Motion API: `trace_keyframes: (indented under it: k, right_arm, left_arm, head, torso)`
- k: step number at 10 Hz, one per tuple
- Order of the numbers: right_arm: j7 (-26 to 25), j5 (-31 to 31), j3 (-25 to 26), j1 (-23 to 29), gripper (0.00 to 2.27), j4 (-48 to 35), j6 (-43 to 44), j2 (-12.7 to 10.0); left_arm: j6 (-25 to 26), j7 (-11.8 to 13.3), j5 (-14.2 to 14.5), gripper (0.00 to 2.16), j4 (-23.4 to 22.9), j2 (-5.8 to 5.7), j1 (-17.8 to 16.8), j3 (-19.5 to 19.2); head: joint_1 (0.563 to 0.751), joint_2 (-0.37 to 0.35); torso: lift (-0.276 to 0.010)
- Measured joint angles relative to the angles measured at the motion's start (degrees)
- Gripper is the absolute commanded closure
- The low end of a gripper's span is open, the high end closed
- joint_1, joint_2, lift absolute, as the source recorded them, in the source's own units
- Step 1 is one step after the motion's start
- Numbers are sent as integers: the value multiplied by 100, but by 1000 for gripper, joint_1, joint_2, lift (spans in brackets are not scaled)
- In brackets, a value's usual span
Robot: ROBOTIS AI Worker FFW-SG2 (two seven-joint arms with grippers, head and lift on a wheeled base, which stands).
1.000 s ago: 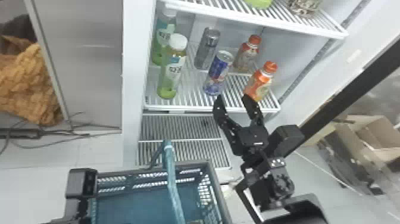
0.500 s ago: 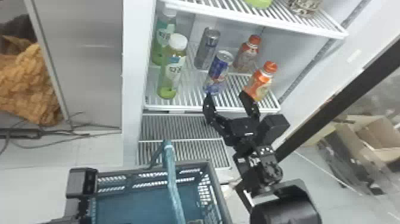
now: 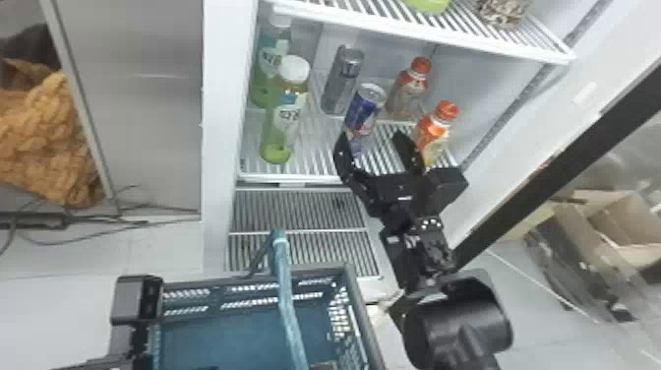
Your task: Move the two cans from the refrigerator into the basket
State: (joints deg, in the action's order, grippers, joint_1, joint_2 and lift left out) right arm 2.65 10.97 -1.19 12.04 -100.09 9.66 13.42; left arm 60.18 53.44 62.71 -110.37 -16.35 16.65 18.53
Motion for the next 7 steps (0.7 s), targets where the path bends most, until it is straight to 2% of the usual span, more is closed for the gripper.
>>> trace_keyframes:
  k: [5, 6, 7]
  right_arm:
    - [-80, 110, -188, -585, 88, 475, 47, 46]
    - [-105, 90, -190, -635, 130, 542, 47, 46]
    - [-124, 65, -197, -675, 266, 592, 47, 50]
  left_arm:
    - [0, 0, 5, 1190, 16, -15, -46, 42]
    - [0, 0, 10, 1190, 19, -17, -48, 43]
    - [-2, 0, 13, 1190, 19, -18, -50, 43]
  head:
    - [695, -350]
    - [695, -350]
    - [695, -350]
  torso:
    - [-276]
    - [-276]
    - [-276]
